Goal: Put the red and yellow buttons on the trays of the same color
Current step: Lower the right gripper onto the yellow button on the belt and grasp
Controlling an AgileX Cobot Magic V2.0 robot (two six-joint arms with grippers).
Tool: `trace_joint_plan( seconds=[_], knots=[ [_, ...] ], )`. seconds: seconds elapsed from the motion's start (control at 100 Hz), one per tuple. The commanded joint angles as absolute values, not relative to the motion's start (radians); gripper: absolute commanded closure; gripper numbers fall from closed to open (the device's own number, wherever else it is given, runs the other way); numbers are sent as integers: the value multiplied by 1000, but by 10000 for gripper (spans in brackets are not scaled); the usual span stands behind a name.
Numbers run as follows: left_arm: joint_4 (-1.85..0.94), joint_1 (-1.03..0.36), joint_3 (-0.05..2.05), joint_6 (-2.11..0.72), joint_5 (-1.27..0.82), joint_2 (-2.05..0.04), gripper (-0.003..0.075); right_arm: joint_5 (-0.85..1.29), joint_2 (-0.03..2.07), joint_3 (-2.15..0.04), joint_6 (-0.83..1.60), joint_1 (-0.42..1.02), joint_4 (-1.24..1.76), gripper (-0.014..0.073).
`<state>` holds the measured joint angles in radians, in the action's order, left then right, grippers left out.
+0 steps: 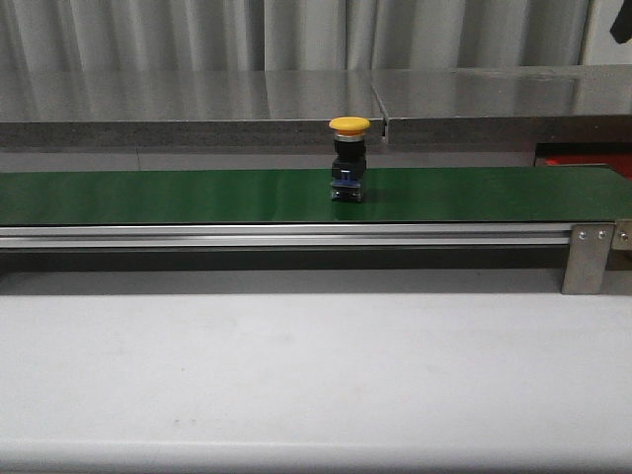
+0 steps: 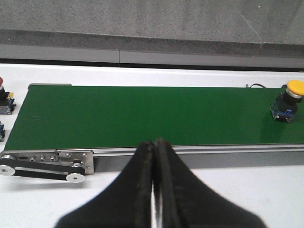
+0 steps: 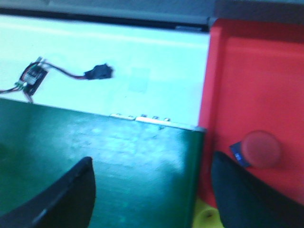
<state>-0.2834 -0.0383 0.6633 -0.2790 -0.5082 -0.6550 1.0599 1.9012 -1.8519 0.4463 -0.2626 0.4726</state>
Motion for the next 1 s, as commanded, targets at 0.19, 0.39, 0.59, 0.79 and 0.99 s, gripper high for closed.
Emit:
trace_joint_plan(
  seconds=[0.19,0.39,0.59,0.79,0.99],
  knots=[
    [-305,-46,688,-275,-435,-653,739,860,1659,-1505,553,-166,517,71],
    [-305,-46,688,-275,-435,-653,739,804,1630,-1367,582,-62,517,69],
    [-305,-46,688,-275,-435,-653,739,740,1636,-1359,645,56,513,55],
    [-305,-46,688,-275,-435,-653,739,667,1636,-1362,653,107,513,54],
    [-305,-46,688,-275,-435,-653,739,717,1666,-1422,655,110,513,54]
  ],
)
